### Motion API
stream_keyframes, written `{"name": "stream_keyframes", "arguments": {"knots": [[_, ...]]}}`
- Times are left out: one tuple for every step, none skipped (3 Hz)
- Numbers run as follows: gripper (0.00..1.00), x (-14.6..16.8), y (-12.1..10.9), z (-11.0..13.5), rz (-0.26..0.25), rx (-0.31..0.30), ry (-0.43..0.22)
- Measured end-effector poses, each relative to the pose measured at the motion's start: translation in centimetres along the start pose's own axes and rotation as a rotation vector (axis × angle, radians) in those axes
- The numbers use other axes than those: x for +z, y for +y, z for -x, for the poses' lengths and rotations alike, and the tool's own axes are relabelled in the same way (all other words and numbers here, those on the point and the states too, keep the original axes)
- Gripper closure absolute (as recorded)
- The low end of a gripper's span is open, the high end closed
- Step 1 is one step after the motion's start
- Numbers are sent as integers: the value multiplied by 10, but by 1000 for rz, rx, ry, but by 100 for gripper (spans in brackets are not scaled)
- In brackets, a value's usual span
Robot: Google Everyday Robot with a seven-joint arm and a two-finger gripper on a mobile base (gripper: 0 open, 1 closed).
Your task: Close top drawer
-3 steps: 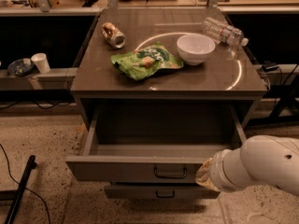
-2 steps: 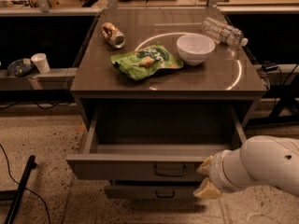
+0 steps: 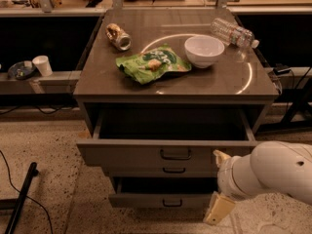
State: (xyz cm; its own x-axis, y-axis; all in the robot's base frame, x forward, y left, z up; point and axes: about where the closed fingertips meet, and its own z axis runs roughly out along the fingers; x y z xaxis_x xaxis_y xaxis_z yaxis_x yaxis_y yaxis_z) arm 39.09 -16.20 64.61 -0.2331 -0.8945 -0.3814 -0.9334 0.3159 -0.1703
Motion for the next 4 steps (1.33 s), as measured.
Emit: {"name": "stream_keyframes", "arguments": {"knots": [[0, 1, 0, 1, 0, -14, 1], [19, 10, -11, 1, -8, -27, -34], [50, 23, -45, -6, -49, -30, -67], [73, 29, -64, -10, -82, -24, -77]]}}
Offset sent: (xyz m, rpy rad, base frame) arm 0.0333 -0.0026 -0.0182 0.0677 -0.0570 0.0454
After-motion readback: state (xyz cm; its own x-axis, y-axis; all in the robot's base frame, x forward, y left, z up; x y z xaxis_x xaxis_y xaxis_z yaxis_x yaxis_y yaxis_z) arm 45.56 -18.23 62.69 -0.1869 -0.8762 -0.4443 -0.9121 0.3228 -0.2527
